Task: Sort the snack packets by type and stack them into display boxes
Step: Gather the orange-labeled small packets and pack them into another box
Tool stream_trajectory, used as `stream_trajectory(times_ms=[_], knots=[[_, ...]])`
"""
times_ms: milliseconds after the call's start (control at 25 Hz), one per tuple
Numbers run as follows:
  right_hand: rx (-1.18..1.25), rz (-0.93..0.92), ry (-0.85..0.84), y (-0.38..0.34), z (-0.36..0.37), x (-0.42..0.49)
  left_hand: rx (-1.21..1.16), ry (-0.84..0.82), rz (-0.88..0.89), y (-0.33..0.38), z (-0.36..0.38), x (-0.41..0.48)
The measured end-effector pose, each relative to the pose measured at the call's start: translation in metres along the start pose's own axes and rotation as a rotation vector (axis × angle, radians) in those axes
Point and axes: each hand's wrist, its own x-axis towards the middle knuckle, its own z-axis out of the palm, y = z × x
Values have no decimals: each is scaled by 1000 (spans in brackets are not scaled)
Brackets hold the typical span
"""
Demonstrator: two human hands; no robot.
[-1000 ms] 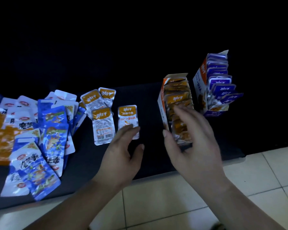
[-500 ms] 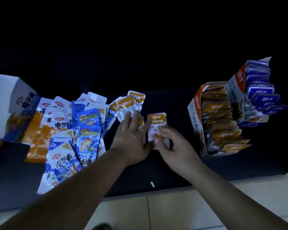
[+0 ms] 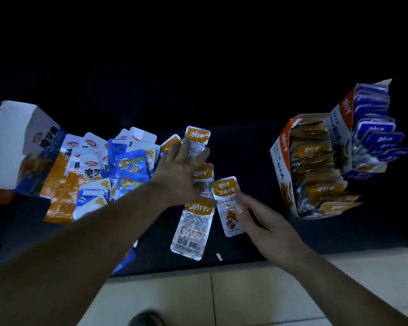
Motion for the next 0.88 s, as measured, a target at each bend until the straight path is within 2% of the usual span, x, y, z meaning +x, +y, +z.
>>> stream_trajectory(times_ms=[40, 120, 240, 400, 440, 520, 600, 720, 800, 880], knots=[[-1, 5, -7, -1, -1, -1, 19, -127, -22, -3, -4, 10], [16, 13, -35, -2, -3, 0, 25, -164, 4, -1, -1, 12], [-9, 0, -11, -1, -2, -1, -46, -11, 74, 10, 29, -11], [-63, -27, 1, -1, 1, -4, -337, 251, 264, 28, 49, -42], [-77, -21, -10, -2, 1, -3, -375, 341, 253, 25, 45, -44], [-110, -12, -21, 1, -1, -2, -417, 466, 84, 17, 30, -54], [-126, -12, -5, 1, -2, -3, -440, 377, -114, 13, 27, -78], [-218, -69, 39, -2, 5, 0, -321, 141, -209, 18, 43, -112], [-332, -151, 153, 0, 15, 1, -344, 130, -231, 17, 54, -118], [-500, -208, 275, 4, 20, 2, -402, 217, -239, 15, 52, -116]])
